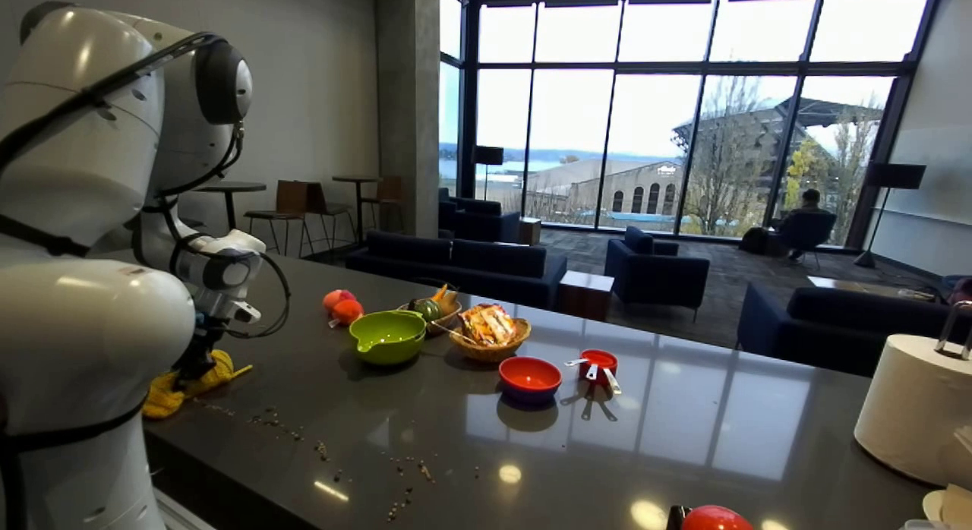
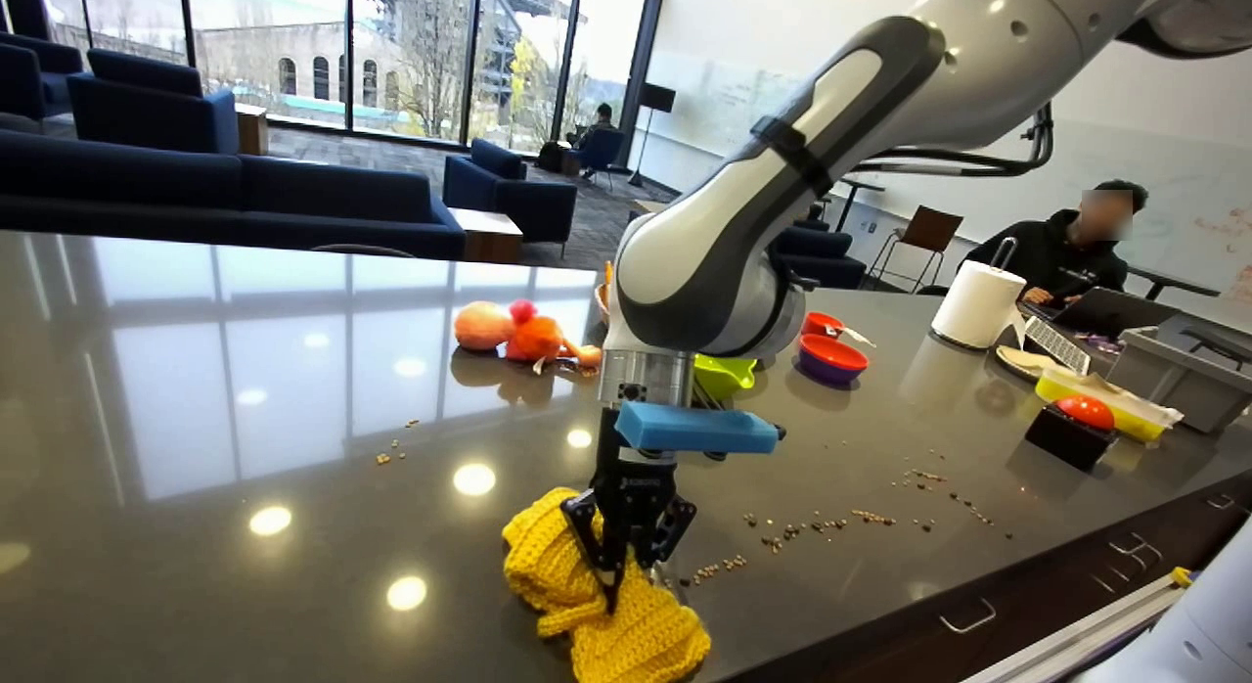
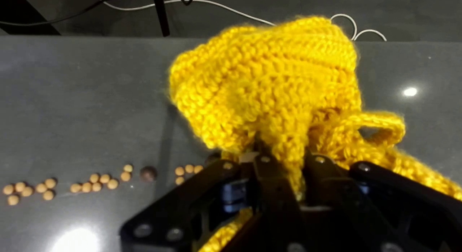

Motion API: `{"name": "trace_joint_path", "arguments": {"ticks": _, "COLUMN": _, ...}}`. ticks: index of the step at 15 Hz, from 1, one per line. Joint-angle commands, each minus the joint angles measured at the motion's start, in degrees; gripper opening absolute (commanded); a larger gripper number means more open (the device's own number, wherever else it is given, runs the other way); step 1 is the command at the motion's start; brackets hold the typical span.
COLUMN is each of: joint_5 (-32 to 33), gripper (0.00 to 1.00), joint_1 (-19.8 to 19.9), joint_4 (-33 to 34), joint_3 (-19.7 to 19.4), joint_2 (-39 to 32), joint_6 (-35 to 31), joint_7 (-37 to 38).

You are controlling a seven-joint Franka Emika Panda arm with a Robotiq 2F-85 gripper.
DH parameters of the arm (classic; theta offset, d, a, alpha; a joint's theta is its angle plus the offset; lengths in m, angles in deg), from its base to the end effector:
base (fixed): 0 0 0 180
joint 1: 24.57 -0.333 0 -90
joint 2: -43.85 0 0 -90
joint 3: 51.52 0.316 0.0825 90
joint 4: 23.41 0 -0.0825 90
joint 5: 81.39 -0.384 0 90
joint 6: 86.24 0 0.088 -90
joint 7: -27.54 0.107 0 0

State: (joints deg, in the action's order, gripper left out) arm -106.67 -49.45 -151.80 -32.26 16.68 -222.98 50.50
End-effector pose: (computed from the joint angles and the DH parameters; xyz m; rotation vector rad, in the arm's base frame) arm 0.3532 0.3635 0.1460 -2.8949 0.0225 0.7243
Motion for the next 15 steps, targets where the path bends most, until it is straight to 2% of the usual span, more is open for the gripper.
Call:
{"name": "trace_joint_path", "arguments": {"ticks": 1, "joint_5": -1.4, "gripper": 0.04, "joint_1": 1.7, "joint_4": -7.5, "joint_3": 0.1, "joint_2": 4.9, "joint_6": -3.8, "joint_7": -1.2}}
{"name": "trace_joint_path", "arguments": {"ticks": 6, "joint_5": -1.6, "gripper": 0.04, "joint_1": 4.0, "joint_4": -14.4, "joint_3": 0.3, "joint_2": 10.1, "joint_6": -6.3, "joint_7": -2.7}}
{"name": "trace_joint_path", "arguments": {"ticks": 15, "joint_5": 0.5, "gripper": 0.04, "joint_1": 9.8, "joint_4": -25.8, "joint_3": -2.0, "joint_2": 20.2, "joint_6": -7.4, "joint_7": -12.6}}
